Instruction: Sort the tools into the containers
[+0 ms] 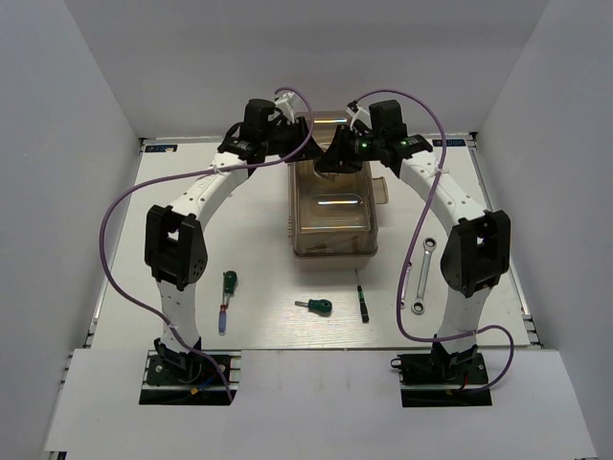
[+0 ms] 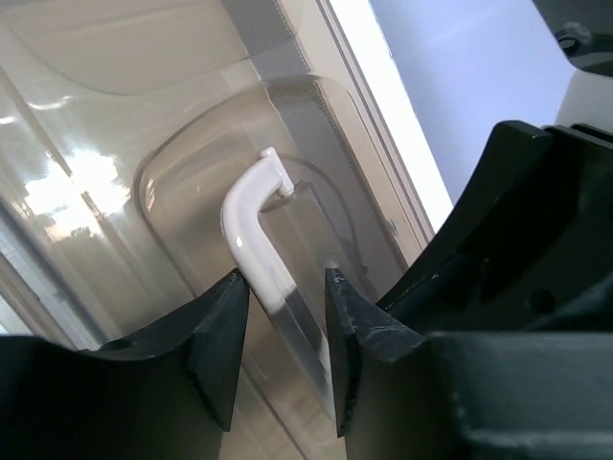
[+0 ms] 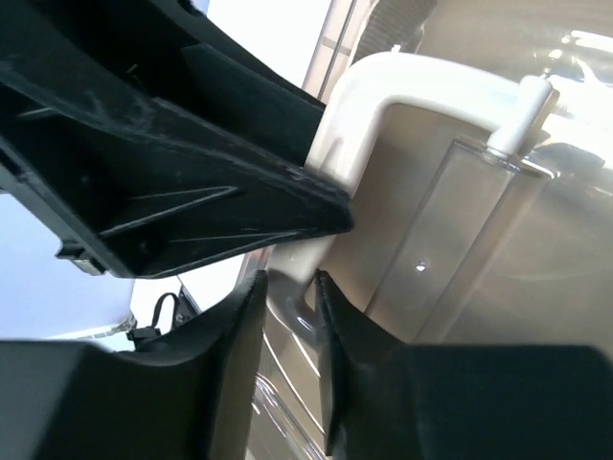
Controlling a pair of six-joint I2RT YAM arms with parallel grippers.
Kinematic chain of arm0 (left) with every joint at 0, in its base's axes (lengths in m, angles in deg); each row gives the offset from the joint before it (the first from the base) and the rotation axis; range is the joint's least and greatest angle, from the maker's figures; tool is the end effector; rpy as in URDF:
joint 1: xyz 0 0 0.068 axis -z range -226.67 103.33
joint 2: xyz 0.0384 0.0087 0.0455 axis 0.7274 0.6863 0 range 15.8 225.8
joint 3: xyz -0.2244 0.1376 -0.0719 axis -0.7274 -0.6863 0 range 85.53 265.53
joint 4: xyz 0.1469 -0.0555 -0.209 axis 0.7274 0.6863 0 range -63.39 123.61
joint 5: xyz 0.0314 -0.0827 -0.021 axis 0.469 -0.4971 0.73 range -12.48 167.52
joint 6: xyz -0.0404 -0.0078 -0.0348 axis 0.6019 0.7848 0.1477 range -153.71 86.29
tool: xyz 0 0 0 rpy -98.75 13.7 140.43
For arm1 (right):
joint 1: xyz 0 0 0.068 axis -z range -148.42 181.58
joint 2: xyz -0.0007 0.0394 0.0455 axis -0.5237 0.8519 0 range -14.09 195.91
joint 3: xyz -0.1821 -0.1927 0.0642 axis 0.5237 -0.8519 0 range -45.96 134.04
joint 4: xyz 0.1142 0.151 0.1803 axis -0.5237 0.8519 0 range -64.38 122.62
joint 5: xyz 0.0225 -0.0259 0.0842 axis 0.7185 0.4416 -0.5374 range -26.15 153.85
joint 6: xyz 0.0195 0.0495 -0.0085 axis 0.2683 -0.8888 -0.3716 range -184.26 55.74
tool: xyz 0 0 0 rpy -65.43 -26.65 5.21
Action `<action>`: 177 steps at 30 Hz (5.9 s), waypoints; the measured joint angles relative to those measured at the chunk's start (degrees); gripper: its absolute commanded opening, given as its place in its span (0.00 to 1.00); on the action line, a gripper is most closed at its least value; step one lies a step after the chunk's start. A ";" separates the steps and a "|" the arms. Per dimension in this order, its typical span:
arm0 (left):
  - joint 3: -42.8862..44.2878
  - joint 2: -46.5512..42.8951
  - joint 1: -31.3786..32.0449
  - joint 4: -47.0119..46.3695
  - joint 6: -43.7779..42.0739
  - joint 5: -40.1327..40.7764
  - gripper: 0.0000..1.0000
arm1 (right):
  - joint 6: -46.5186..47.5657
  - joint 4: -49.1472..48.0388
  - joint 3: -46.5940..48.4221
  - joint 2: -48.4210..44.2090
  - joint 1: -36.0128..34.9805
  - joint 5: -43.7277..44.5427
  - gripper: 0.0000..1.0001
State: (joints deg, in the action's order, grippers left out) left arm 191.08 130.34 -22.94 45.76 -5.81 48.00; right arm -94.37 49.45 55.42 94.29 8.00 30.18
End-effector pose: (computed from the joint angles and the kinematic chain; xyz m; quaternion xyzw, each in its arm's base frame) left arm 0.4265 -0.2066 0.3253 0.1006 0.8337 -0.4131 0.3523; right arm 0.3978 0.1953 0.3407 -0.0954 0.8391 0.4381 0.3079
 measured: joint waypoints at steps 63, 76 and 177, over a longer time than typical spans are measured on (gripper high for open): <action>14.03 -2.12 -7.67 20.00 2.27 6.34 0.00 | 12.70 3.72 -10.75 8.59 27.54 -5.44 0.00; -4.94 -13.86 -13.92 21.77 -1.38 16.06 0.40 | 13.40 2.75 -10.75 8.59 28.94 -5.73 0.35; -35.28 -46.62 -7.06 23.67 -10.49 3.56 0.75 | 22.40 18.36 -34.10 -21.64 26.97 27.61 0.00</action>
State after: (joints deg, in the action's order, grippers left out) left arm 155.81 83.72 -30.00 69.44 -16.30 51.56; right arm -71.96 67.81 21.33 72.65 34.98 57.79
